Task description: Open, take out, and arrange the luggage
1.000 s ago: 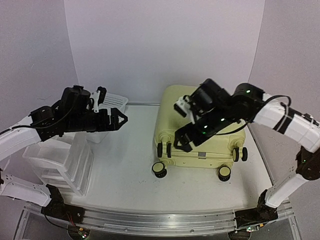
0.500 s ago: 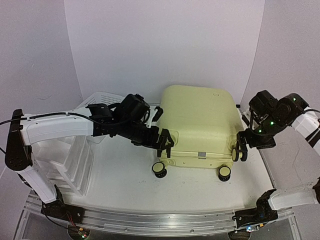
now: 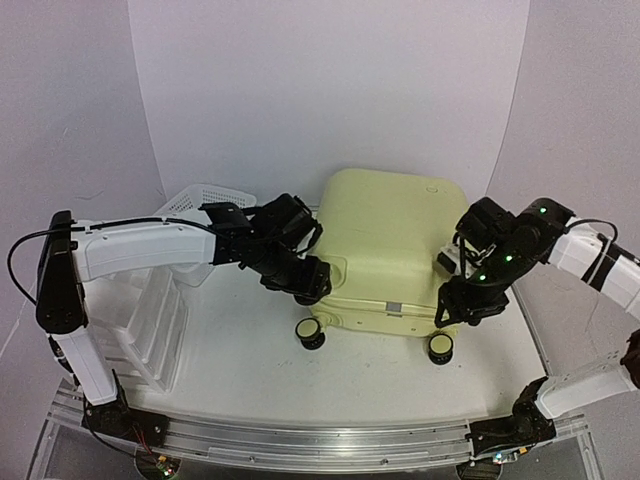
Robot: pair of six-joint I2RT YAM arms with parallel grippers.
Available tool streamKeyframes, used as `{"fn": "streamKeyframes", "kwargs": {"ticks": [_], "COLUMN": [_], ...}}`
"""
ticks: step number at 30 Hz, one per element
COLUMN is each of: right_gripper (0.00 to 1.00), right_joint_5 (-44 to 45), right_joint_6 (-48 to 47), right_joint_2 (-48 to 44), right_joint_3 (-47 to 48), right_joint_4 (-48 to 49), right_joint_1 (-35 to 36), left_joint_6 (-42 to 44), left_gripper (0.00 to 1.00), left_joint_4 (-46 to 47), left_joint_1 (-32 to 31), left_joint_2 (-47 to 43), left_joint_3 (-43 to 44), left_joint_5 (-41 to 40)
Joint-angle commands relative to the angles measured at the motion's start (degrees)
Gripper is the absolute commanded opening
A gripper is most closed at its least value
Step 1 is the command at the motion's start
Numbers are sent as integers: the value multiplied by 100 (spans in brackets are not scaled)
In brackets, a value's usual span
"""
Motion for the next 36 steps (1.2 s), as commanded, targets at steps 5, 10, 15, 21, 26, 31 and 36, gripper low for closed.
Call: {"fn": "streamKeyframes", "kwargs": {"ticks": [5, 10, 15, 21, 26, 31, 36], "right_gripper": [70, 80, 98, 98, 98, 98, 98], "right_joint_5": [210, 415, 893, -181, -1729, -2372, -2535], "right_joint_6": [400, 84, -419, -498, -22, 276, 181], "right_joint_2": [1611, 1795, 1300, 1207, 2130, 3448, 5006], "right_joint_3": [1307, 1989, 2109, 2358, 3139, 4436, 6431], "right_joint_4": [1875, 1767, 1350, 1229, 1312, 1471, 1330], "right_joint_1": [2066, 2233, 1579, -737, -2515, -3562, -3925], "left_joint_6": [431, 836, 882, 707, 461, 394, 103], "left_gripper": [69, 81, 96, 99, 99, 99, 97], "left_joint_4": [-881, -1447, -1444, -801, 125, 427, 652], "left_joint_1": [1516, 1698, 1699, 1508, 668, 14, -155], "left_joint_2": [-671, -832, -1463, -2353, -2249, -1304, -725], "left_joint_3": [-345, -25, -137, -376, -443, -36, 149], "left_joint_5": [-1129, -1625, -1072, 182, 911, 1193, 1237]}}
